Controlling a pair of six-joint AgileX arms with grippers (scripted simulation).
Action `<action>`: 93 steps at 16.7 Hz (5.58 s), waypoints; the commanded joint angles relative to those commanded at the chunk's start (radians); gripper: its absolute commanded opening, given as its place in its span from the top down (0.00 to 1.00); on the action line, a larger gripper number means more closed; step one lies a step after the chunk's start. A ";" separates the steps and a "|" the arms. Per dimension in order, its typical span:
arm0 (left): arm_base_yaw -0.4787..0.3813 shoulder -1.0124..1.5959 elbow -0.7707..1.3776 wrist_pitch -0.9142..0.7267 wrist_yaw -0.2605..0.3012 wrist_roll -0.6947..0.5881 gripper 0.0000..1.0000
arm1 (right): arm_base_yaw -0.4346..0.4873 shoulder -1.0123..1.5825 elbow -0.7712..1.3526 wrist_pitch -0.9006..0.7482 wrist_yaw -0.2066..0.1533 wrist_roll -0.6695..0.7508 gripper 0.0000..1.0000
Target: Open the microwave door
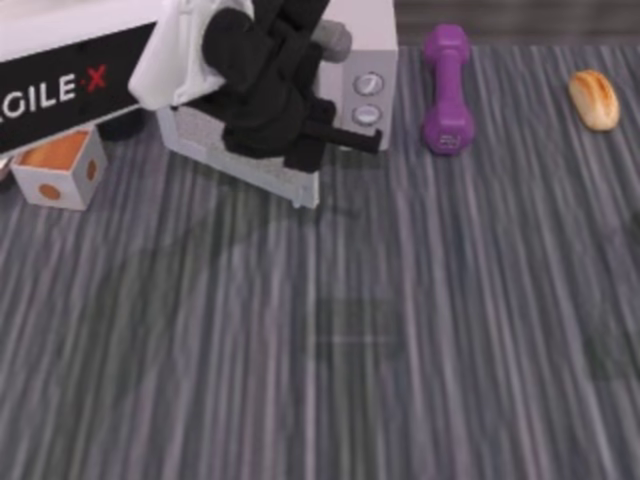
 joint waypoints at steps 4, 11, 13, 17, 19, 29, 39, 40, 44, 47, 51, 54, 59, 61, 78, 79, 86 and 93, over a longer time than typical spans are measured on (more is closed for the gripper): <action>0.000 0.000 0.000 0.000 0.000 0.000 1.00 | 0.000 0.000 0.000 0.000 0.000 0.000 0.00; 0.000 0.000 0.000 0.000 0.000 0.000 1.00 | 0.000 0.000 0.000 0.000 0.000 0.000 0.00; 0.000 0.000 0.000 0.000 0.000 0.000 1.00 | 0.000 0.000 0.000 0.000 0.000 0.000 0.00; -0.001 -0.008 -0.014 0.005 0.014 0.011 1.00 | 0.000 0.000 0.000 0.000 0.000 0.000 0.00; 0.012 -0.033 -0.048 0.015 0.034 0.052 1.00 | 0.000 0.000 0.000 0.000 0.000 0.000 0.00; 0.034 -0.081 -0.107 0.035 0.074 0.128 1.00 | 0.000 0.000 0.000 0.000 0.000 0.000 0.00; 0.034 -0.081 -0.107 0.035 0.074 0.128 1.00 | 0.000 0.000 0.000 0.000 0.000 0.000 0.00; 0.034 -0.081 -0.107 0.035 0.074 0.128 1.00 | 0.000 0.000 0.000 0.000 0.000 0.000 0.00; 0.034 -0.081 -0.107 0.035 0.074 0.128 1.00 | 0.000 0.000 0.000 0.000 0.000 0.000 0.00; 0.034 -0.081 -0.107 0.035 0.074 0.128 1.00 | 0.000 0.000 0.000 0.000 0.000 0.000 0.00; 0.040 -0.095 -0.129 0.039 0.096 0.156 1.00 | 0.000 0.000 0.000 0.000 0.000 0.000 0.00; 0.065 -0.128 -0.173 0.044 0.133 0.226 1.00 | 0.000 0.000 0.000 0.000 0.000 0.000 0.00; 0.080 -0.153 -0.196 0.051 0.157 0.271 1.00 | 0.000 0.000 0.000 0.000 0.000 0.000 0.00; 0.080 -0.153 -0.196 0.051 0.157 0.271 1.00 | 0.000 0.000 0.000 0.000 0.000 0.000 0.00; 0.080 -0.153 -0.196 0.051 0.157 0.271 1.00 | 0.000 0.000 0.000 0.000 0.000 0.000 0.00; 0.080 -0.153 -0.196 0.051 0.157 0.271 1.00 | 0.000 0.000 0.000 0.000 0.000 0.000 0.00; 0.098 -0.171 -0.221 0.048 0.191 0.323 1.00 | 0.000 0.000 0.000 0.000 0.000 0.000 0.00; 0.140 -0.212 -0.264 0.043 0.249 0.431 1.00 | 0.000 0.000 0.000 0.000 0.000 0.000 0.00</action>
